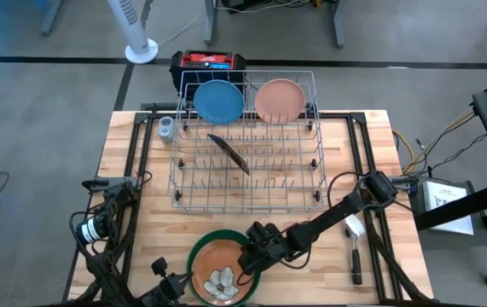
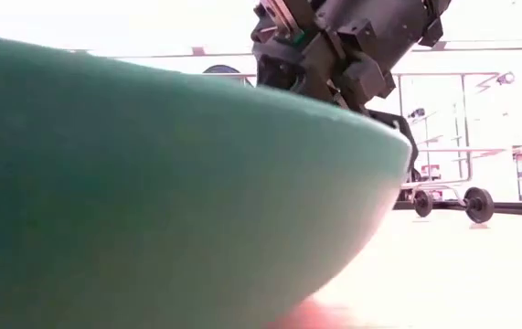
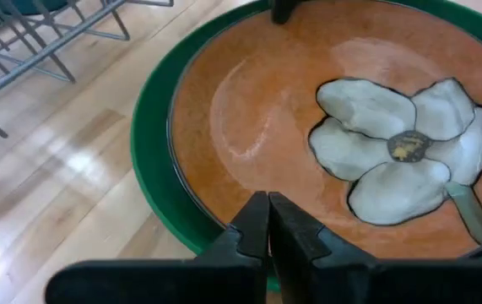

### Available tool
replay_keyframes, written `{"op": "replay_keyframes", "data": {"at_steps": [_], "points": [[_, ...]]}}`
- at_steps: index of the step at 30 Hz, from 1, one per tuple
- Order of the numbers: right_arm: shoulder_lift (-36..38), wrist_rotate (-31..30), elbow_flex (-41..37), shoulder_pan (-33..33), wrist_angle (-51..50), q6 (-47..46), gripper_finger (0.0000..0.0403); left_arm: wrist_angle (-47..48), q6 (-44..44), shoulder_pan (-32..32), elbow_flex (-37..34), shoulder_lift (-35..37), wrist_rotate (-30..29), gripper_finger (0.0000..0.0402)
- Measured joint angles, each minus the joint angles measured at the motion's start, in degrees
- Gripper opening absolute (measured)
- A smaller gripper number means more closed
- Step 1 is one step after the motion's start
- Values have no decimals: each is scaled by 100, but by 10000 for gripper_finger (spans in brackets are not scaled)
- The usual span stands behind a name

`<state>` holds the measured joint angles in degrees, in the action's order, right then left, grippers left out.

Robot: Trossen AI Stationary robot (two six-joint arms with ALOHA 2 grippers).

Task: Sort dishes
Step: Put the orange floral plate into the dish rack

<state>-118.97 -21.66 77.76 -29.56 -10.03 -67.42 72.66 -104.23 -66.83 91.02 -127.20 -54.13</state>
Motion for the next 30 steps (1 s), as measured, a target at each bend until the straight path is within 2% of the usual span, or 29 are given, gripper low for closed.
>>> {"op": "replay_keyframes", "data": {"at_steps": [14,23,27,30], "points": [[191,-72,55,48,-55,316,0,90,-343,-2,18,463,-67,0],[279,-225,292,48,-69,1072,0,84,-574,-50,5,1082,-55,0],[374,-255,346,48,-81,1374,1,112,-119,-79,-4,1422,-24,0],[461,-295,348,44,-84,1521,1,320,587,-41,-4,1685,57,0]]}}
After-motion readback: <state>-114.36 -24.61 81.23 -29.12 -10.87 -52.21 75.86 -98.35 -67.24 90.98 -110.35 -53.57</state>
